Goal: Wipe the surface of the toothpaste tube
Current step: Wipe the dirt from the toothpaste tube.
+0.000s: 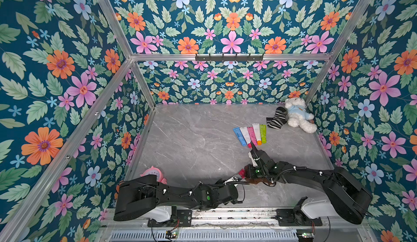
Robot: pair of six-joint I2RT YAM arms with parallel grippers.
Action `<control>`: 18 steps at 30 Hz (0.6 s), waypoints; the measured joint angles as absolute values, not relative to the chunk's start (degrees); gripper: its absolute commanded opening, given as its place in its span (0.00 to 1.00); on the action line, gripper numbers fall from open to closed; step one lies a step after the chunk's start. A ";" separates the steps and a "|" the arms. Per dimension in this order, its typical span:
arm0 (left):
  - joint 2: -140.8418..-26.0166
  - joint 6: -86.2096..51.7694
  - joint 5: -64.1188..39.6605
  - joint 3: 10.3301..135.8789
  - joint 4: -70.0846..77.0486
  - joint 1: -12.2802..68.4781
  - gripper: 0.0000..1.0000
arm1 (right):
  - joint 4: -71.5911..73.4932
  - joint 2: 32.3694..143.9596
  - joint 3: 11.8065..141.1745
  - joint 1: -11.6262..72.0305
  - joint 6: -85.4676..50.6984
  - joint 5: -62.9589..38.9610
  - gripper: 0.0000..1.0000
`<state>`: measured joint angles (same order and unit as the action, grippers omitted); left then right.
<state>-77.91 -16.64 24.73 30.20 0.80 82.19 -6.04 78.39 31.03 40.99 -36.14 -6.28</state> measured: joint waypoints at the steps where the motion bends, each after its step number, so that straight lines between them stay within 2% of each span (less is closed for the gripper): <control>1: -77.36 -17.23 25.47 30.13 0.75 82.15 0.00 | -8.25 77.17 31.09 40.91 -35.99 -4.75 0.00; 9: -76.60 -26.52 31.55 32.51 -4.36 79.75 0.00 | -19.25 66.22 31.24 40.62 -34.28 0.82 0.00; 18: -87.05 -35.66 26.41 40.38 -7.62 74.96 0.02 | -23.94 57.89 28.86 37.58 -32.77 0.36 0.00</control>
<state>-87.05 -35.66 26.41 40.38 -7.62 74.96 -23.94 57.89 28.86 37.58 -32.77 0.36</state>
